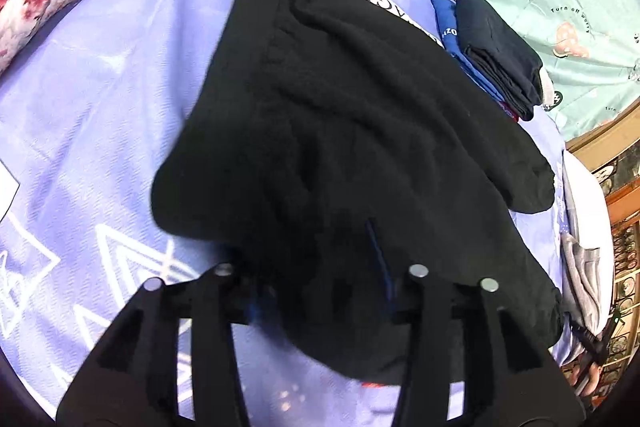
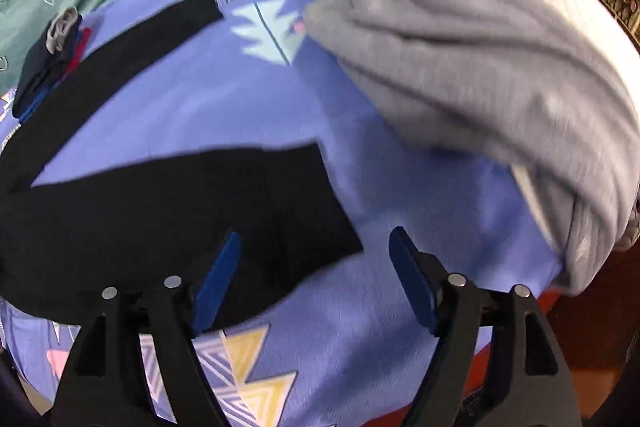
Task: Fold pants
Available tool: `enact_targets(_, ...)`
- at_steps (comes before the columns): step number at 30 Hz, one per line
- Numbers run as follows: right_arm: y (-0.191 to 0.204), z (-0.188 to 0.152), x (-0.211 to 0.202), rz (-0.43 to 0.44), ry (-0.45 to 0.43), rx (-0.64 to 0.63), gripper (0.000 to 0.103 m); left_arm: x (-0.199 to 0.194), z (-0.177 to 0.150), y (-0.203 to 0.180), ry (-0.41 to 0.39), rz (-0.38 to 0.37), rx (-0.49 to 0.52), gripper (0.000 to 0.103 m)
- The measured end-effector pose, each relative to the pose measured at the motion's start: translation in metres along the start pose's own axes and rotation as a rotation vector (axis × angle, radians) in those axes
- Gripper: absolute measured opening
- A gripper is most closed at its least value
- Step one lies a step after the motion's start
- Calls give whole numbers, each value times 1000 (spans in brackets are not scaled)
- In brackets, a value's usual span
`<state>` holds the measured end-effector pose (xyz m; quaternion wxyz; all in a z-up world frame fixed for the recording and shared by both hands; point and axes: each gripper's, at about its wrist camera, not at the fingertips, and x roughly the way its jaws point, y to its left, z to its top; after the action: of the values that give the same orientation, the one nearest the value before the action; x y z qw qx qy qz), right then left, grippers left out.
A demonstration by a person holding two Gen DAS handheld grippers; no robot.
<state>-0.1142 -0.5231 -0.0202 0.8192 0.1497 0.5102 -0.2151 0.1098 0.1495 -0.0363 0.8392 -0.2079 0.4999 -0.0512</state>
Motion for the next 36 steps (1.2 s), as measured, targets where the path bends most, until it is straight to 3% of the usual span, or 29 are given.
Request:
enact_targets(2,4,-15,14,14,42,-5,80,5,0,-6,-3,37,16,41)
enact_targets(3,6,-19,20,16,57,-14,77,7,-1,-6,-10,66,24,29)
enact_targets(4,12,-23,24,12,49,-41,70,8,-1,-7,-13,81,28,7)
enact_targets(5,19,-26,23,20,19,-78,34,6,-2,-5,-16,72,23,7)
enact_targets(6,23,-27,23,39,11,-98,11,0,-2,-3,-35,66,14,7)
enact_targets(13,5,-11,-40,237,-173,2,11,-54,-4,-5,-117,14,25,7)
enact_targets(20,2,-4,-114,284,-315,0,11,-94,-16,-3,-121,-4,45,7)
enact_targets(24,-4,-15,-110,246,-259,-19,11,-100,-47,14,-64,6,43,7)
enact_targets(28,-15,-29,-51,194,-104,10,14,-68,-72,35,48,55,31,11)
enact_targets(30,-18,-35,-28,111,-59,29,24,-54,-79,47,98,74,7,23)
enact_targets(31,-18,-36,-26,59,-62,33,26,-54,-80,50,100,84,-4,35)
enact_targets(32,-20,-37,-32,6,-98,32,28,-58,-81,53,90,90,-9,48)
enact_targets(34,-18,-37,-57,-73,-207,21,44,-75,-78,57,60,127,-1,62)
enact_targets(36,-12,-35,-81,-13,-273,7,47,-100,-75,58,-5,176,13,63)
